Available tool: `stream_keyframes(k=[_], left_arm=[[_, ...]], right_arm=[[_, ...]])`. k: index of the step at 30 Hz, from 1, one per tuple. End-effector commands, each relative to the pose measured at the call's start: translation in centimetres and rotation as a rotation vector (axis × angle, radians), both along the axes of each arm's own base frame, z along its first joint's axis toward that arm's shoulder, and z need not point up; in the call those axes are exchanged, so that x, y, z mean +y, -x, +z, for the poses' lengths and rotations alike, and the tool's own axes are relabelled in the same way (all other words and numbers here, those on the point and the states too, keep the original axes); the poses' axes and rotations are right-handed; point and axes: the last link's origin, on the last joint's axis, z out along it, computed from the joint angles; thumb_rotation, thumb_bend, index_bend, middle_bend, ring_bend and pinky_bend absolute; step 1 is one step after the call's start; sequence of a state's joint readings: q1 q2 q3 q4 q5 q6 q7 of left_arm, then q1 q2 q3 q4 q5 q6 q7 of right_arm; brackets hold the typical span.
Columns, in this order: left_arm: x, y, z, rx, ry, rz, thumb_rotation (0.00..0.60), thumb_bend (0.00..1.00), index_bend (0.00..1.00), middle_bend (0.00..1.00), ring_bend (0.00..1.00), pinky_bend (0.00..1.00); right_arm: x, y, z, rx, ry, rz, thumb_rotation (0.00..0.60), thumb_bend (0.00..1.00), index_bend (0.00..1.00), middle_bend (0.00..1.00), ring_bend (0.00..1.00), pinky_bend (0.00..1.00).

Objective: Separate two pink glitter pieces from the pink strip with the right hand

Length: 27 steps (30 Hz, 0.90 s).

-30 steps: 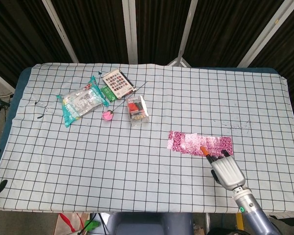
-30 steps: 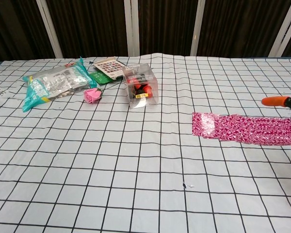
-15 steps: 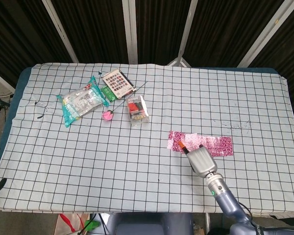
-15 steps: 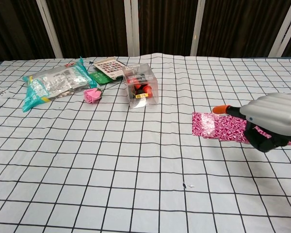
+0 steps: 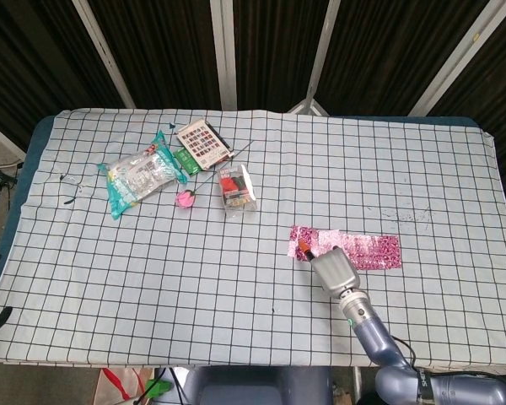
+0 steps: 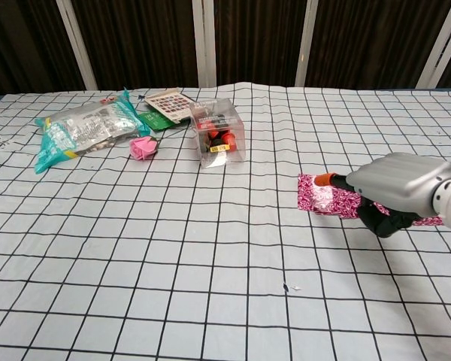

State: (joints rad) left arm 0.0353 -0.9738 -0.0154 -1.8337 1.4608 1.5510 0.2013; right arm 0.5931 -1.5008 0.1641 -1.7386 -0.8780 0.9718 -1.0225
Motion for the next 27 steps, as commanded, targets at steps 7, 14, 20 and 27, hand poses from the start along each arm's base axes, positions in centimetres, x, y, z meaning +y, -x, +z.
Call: stream_keyframes(k=[7,14,20,27], left_arm=[[-0.1,0.0,0.1,-0.002,-0.002,-0.001,0.600,0.35,0.16,0.00,0.00,0.09],[-0.1,0.0,0.1,-0.004,0.001,-0.001,0.600,0.35,0.16,0.00,0.00,0.09],[-0.1,0.0,0.1,-0.005,-0.001,-0.001,0.600,0.35,0.16,0.00,0.00,0.09],[-0.1,0.0,0.2,-0.010,-0.001,-0.001,0.600,0.35,0.16,0.00,0.00,0.09]], right_arm=[[-0.5,0.1,-1.0,0.051,-0.025,-0.035,0.600,0.78,0.08,0.79,0.77,0.42],[-0.5,0.0,-1.4,0.069,-0.032,-0.042,0.600,0.78,0.09,0.79,0.77,0.42],[-0.2,-0.4,-2.0,0.079,-0.046,-0.039,0.600,0.78,0.09,0.79,0.77,0.42],[0.2,-1.2,-3.0,0.085,-0.069,-0.021,0.600,0.78,0.09,0.79,0.77,0.42]])
